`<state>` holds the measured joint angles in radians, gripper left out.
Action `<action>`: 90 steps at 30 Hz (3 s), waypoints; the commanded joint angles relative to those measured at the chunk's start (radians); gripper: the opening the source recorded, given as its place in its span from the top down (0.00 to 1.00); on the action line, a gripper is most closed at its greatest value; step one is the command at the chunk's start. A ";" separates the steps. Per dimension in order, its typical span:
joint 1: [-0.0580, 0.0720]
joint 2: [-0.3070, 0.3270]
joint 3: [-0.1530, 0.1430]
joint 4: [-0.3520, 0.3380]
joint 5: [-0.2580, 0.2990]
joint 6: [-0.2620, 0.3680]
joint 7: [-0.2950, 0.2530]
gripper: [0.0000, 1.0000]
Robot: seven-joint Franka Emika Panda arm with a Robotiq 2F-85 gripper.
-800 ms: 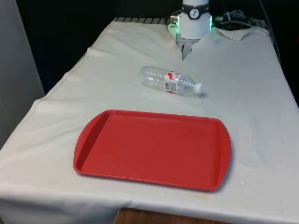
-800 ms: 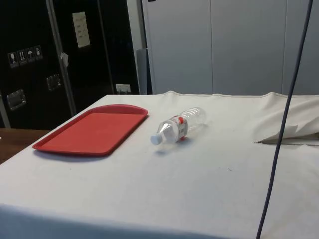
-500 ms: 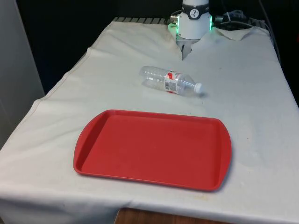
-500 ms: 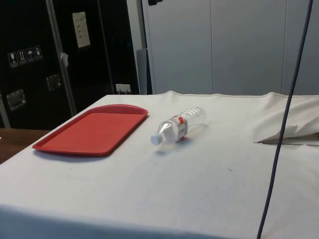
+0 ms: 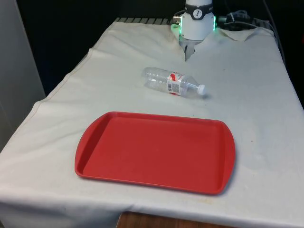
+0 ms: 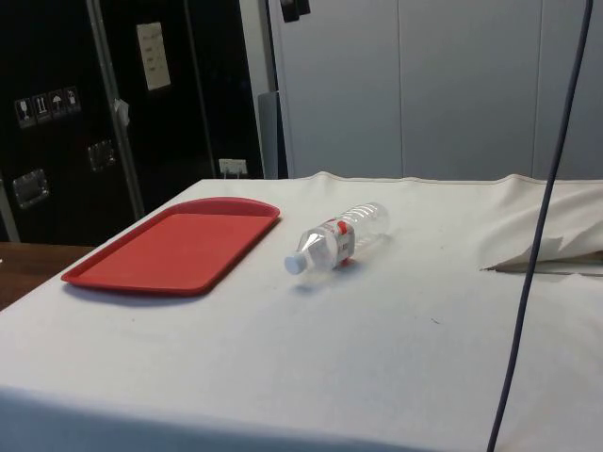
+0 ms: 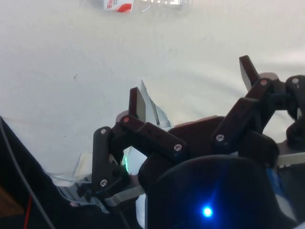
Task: Place the bottle upright on the tray.
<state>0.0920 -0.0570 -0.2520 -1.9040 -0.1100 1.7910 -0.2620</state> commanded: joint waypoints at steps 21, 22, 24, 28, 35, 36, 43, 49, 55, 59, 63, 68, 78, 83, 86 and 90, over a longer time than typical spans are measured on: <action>0.002 -0.004 0.002 -0.062 -0.001 0.041 0.006 0.00; 0.001 0.006 0.000 -0.050 0.001 0.030 0.000 0.00; 0.002 -0.009 0.004 -0.069 -0.002 0.042 0.008 0.00; 0.002 -0.026 0.009 -0.094 -0.003 0.049 0.013 0.00; 0.003 -0.060 0.014 -0.139 -0.004 0.065 0.017 0.00; 0.002 -0.066 0.014 -0.147 -0.004 0.068 0.018 0.00; 0.002 -0.111 0.017 -0.203 -0.005 0.090 0.021 0.00; 0.002 -0.130 0.018 -0.226 0.001 0.087 0.015 0.00; 0.001 -0.198 0.024 -0.302 -0.005 0.124 0.026 0.00; 0.002 -0.215 0.026 -0.325 -0.005 0.134 0.028 0.00; 0.002 -0.241 0.032 -0.360 -0.004 0.152 0.031 0.00; 0.003 -0.254 0.040 -0.385 0.001 0.171 0.036 0.00; 0.004 -0.259 0.065 -0.428 0.014 0.219 0.049 0.00; 0.004 -0.257 0.079 -0.452 0.023 0.252 0.055 0.00; 0.002 -0.254 0.081 -0.452 0.024 0.249 0.048 0.00; 0.006 -0.253 0.095 -0.478 0.033 0.291 0.057 0.00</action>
<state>0.0950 -0.3110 -0.1590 -2.3770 -0.0800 2.0680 -0.2110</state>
